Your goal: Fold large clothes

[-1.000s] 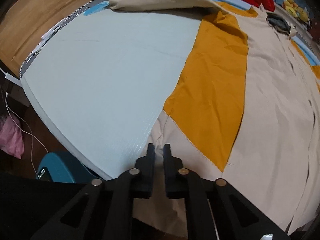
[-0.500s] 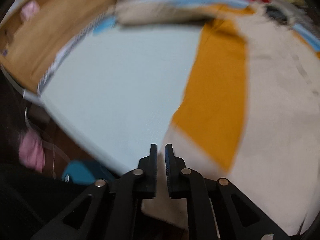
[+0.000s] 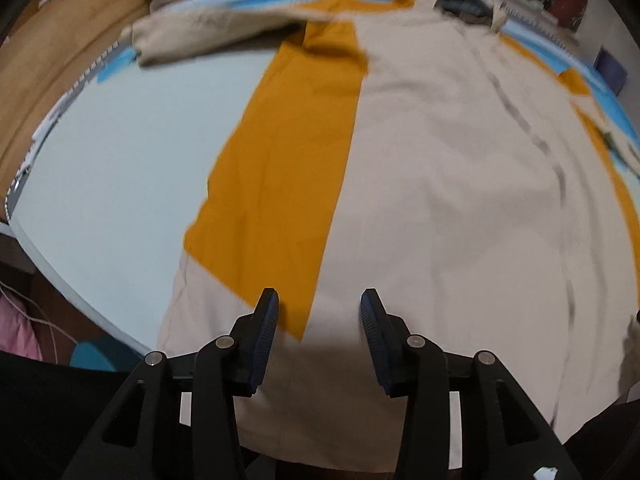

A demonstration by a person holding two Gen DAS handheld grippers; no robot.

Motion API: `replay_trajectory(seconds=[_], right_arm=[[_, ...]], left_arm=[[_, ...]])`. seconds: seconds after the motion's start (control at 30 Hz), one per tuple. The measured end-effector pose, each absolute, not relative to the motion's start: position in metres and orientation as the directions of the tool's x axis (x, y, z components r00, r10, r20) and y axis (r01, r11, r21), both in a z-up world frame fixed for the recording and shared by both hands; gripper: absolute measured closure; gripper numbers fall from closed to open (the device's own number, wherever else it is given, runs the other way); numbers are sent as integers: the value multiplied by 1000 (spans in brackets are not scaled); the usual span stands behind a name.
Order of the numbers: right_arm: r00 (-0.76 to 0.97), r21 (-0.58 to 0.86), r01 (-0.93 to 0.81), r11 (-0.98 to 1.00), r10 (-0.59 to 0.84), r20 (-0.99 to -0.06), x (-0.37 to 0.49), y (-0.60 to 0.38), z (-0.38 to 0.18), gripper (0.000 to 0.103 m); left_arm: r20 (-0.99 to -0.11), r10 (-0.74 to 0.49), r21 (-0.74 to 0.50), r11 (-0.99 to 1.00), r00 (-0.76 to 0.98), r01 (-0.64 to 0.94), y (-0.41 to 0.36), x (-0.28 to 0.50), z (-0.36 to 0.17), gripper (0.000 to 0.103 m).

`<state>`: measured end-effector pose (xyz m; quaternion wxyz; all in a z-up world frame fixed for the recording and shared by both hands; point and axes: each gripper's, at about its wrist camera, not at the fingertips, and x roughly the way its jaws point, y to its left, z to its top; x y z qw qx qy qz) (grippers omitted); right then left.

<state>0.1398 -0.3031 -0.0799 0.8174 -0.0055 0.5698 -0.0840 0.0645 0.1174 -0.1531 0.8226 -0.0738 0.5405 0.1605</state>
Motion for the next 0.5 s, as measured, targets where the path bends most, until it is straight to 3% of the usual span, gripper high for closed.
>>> replay_trajectory(seconds=[0.13, 0.23, 0.37, 0.5], right_arm=[[526, -126, 83, 989, -151, -837, 142, -272, -40, 54], [691, -66, 51, 997, -82, -718, 131, -254, 2, 54], [784, -48, 11, 999, -38, -619, 120, -244, 32, 54], [843, -8, 14, 1000, -16, -538, 106, -244, 57, 54]], left_arm=[[-862, 215, 44, 934, 459, -355, 105, 73, -121, 58], [-792, 266, 83, 939, 550, -335, 90, 79, -73, 49], [-693, 299, 137, 948, 656, -287, 59, 85, -6, 45], [-578, 255, 71, 962, 775, -264, 58, 96, 66, 41]])
